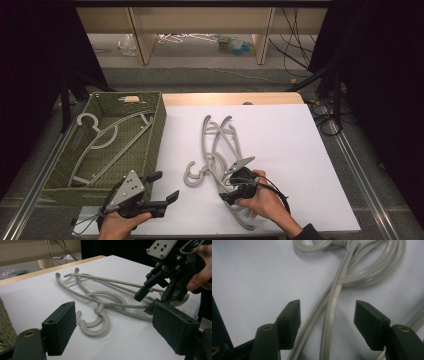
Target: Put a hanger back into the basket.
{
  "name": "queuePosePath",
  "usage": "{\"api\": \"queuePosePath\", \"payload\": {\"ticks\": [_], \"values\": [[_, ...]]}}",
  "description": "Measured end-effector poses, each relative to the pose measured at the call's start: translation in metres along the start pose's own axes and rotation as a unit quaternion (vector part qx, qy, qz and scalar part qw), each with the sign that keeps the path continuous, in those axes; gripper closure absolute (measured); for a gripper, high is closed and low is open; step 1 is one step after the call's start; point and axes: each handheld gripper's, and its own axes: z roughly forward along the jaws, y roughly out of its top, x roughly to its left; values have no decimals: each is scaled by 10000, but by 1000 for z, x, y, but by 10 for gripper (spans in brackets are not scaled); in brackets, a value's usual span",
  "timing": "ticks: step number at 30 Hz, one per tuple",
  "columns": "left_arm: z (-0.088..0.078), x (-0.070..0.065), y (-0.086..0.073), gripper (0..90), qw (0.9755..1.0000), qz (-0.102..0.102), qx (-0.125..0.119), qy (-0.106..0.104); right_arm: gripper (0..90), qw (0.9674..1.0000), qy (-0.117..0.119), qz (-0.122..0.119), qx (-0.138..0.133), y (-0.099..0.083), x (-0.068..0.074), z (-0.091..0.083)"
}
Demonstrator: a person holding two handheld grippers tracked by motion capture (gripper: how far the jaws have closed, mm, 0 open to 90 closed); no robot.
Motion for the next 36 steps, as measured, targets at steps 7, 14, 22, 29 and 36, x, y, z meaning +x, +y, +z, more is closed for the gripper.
{"api": "queuePosePath", "payload": {"ticks": [7, 14, 22, 29, 36], "values": [[0, 1, 0, 192, 10000, -25, -62, -49, 459, 9993, -56, -38, 381, 18, 3, 17], [-1, 2, 1, 194, 9999, 81, 1, -78, 589, 9966, 6, 99, 814, 26, -4, 30], [0, 1, 0, 197, 10000, -16, 29, -64, 695, 9964, 158, 168, 821, 29, -5, 29], [0, 2, 0, 198, 9999, -15, -16, -141, 753, 9958, 221, 32, 891, 30, -2, 20], [-1, 2, 1, 200, 9999, -16, 21, -101, 815, 9953, 150, -172, 938, 31, -1, 7]]}}
